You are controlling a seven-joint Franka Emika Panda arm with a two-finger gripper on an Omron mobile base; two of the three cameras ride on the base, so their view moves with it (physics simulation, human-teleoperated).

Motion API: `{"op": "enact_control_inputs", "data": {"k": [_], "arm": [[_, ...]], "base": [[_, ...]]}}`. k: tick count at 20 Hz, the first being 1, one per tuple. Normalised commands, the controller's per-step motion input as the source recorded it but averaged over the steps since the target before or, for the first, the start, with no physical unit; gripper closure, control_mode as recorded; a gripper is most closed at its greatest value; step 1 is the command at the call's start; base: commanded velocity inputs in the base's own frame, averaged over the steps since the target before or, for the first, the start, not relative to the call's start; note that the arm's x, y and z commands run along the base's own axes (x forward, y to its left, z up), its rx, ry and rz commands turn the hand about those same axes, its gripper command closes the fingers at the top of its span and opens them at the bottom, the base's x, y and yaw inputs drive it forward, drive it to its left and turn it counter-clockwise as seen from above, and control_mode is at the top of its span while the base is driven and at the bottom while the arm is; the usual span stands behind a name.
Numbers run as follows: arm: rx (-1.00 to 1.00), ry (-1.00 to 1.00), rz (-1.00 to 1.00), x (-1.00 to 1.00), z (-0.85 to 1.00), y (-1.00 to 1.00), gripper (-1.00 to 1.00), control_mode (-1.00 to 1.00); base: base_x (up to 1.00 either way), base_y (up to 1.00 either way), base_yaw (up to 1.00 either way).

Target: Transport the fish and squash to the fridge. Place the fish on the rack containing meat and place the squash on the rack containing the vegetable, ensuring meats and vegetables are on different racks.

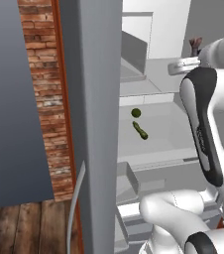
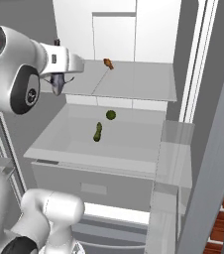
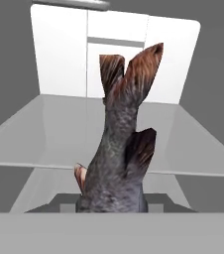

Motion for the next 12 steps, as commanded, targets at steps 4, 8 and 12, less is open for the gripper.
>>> {"op": "enact_control_inputs", "data": {"k": [4,8,12], "arm": [[0.03,0.0,0.03,1.0,-0.24,0.0,1.0,-1.0],[0.03,0.01,0.03,0.99,-0.2,0.0,1.0,-1.0],[0.02,0.01,0.02,0.97,-0.2,0.0,1.0,-1.0]], "base": [[0.0,0.0,0.0],[0.0,0.0,0.0],[0.0,0.0,0.0]]}}
